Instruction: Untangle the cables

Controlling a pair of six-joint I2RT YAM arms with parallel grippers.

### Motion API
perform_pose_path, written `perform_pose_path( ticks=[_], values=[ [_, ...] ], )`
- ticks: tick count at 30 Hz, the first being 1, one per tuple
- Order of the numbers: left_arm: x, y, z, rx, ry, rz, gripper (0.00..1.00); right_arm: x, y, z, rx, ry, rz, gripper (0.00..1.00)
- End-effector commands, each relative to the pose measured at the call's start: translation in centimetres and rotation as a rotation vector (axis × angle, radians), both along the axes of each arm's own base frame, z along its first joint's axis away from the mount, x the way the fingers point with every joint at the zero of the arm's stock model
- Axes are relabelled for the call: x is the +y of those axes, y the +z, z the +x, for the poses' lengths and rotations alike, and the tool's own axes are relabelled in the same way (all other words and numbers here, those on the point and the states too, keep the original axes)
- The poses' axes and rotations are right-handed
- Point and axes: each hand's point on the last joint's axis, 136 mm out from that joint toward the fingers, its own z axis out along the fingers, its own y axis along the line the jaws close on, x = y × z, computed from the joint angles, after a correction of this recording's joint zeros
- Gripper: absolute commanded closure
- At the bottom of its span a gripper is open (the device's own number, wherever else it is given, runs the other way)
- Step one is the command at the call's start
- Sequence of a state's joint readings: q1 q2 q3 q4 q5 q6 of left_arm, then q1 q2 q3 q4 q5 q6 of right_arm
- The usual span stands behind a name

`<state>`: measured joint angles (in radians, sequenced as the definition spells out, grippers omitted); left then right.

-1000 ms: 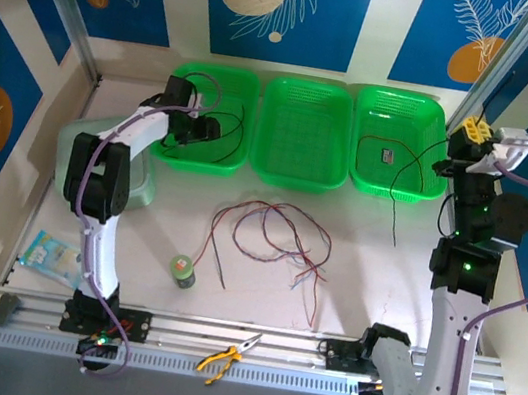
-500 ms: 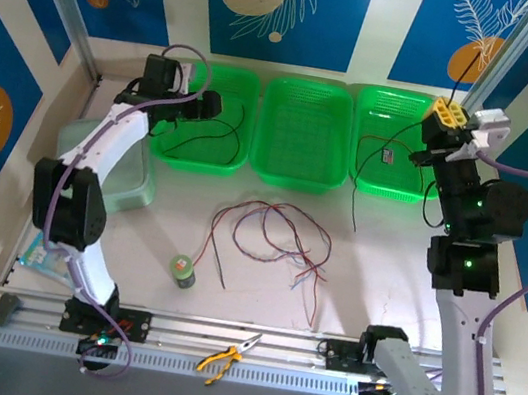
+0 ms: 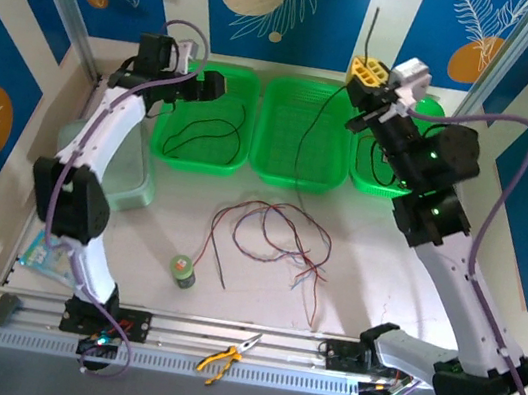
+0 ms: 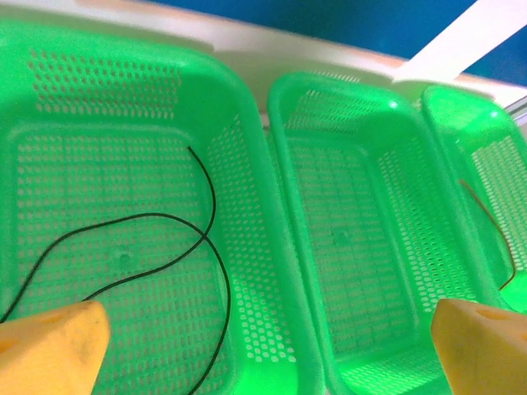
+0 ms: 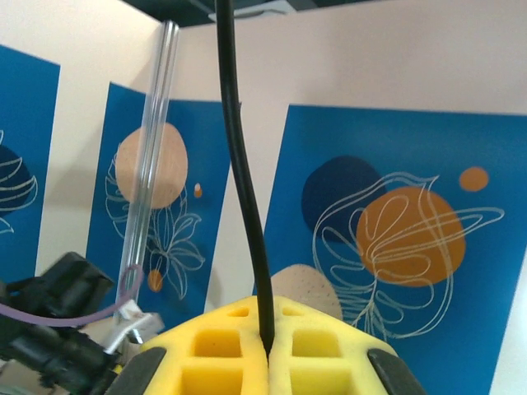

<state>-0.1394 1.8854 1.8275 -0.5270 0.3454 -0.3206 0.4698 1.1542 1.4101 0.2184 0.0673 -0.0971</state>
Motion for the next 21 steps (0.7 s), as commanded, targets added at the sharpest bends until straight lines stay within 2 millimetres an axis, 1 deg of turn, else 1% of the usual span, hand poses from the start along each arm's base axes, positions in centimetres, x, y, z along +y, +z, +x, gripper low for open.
perform_pose_path(
  ticks=[1,3,6,8,11,14,17,19,21],
  values=[
    [0.0,-1.6,-1.1,0.09,-0.036,-0.003,0.0,-0.2,2.0,-0.2,-0.046,-0.013,0.058,1.0],
    [0.4,0.2,-1.1,0.026,-0.016,-0.01,0.0,0.9,1.6,0.2,-0.038,0.013,0.063,1.0],
    [1.6,2.8,-1.9,-0.036,0.015,-0.003,0.0,2.8,1.7,0.9,-0.043,0.054,0.07,1.0],
    [2.7,4.3,-2.9,-0.062,0.036,-0.009,0.0,4.2,2.2,1.1,-0.068,0.082,0.073,1.0],
    [4.8,5.7,-4.5,-0.087,0.073,-0.011,0.0,6.2,3.0,1.8,-0.105,0.111,0.08,1.0],
    [6.3,6.0,-6.5,-0.1,0.094,-0.012,0.0,7.8,3.9,2.7,-0.124,0.144,0.104,1.0],
    [7.2,5.3,-8.4,-0.106,0.104,-0.003,0.0,9.3,4.7,3.6,-0.149,0.174,0.13,1.0],
    [7.3,4.7,-9.4,-0.099,0.106,-0.01,0.0,9.9,5.4,4.4,-0.163,0.169,0.151,1.0],
    [7.1,3.9,-10.2,-0.086,0.103,-0.025,0.0,10.8,5.6,5.4,-0.165,0.163,0.158,1.0]
  ],
)
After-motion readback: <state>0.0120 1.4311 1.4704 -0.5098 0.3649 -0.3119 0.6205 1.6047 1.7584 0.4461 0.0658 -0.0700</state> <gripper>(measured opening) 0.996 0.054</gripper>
